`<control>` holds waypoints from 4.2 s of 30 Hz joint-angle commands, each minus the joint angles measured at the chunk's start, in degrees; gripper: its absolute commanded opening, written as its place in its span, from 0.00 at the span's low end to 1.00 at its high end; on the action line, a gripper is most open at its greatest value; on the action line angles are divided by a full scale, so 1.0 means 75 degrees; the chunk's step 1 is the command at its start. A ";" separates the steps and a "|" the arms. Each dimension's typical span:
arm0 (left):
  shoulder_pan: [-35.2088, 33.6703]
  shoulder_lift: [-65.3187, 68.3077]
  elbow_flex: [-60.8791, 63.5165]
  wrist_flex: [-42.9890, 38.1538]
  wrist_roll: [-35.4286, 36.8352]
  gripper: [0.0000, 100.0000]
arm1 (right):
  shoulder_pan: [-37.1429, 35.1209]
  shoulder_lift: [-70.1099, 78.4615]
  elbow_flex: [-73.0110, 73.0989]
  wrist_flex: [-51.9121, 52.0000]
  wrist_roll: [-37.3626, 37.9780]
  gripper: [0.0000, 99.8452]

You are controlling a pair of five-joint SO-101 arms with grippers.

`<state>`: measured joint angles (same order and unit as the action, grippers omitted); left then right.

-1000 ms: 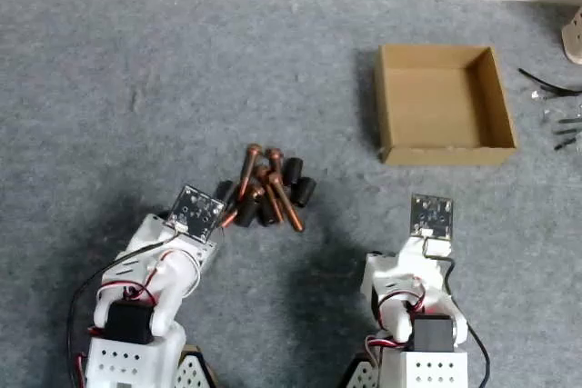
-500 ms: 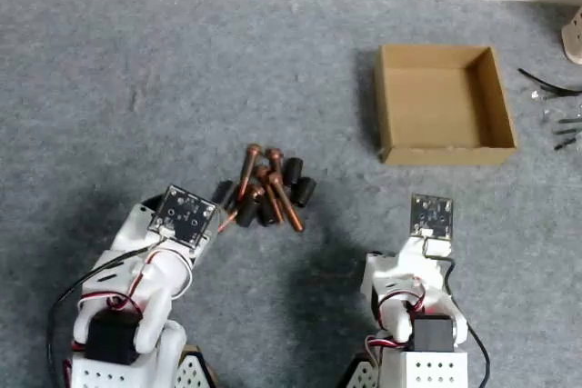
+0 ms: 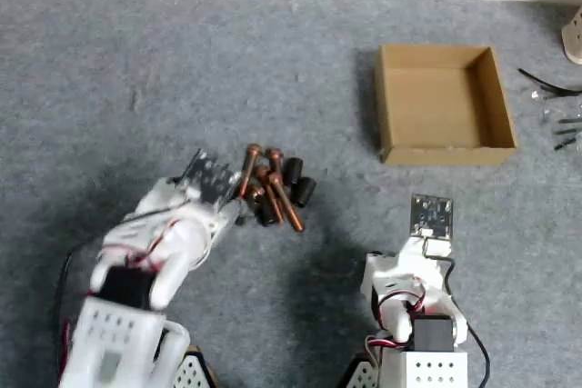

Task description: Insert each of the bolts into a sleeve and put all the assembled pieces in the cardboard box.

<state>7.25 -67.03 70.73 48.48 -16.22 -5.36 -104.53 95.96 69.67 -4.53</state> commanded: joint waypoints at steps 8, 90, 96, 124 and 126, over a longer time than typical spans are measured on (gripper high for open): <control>-0.0229 0.2315 0.0264 -0.1653 0.0645 0.22 | 0.0018 -0.0076 0.1002 0.0053 -0.0047 0.16; -0.0580 0.6898 -0.2174 -0.0938 0.0305 0.25 | 0.0018 -0.0076 0.1002 0.0053 -0.0047 0.16; -0.0662 0.7566 -0.2772 -0.0352 0.0316 0.25 | 0.0018 -0.0076 0.1002 0.0053 -0.0047 0.16; -0.0944 0.7215 -0.2374 -0.0926 0.0316 0.25 | 0.0018 -0.0076 0.1002 0.0053 -0.0047 0.16; -0.0979 0.7508 -0.2690 -0.0516 0.0316 0.25 | 0.0018 -0.0076 0.1002 0.0053 -0.0047 0.16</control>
<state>1.01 -14.81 56.04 41.45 -13.93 -5.36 -104.53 95.96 69.67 -4.53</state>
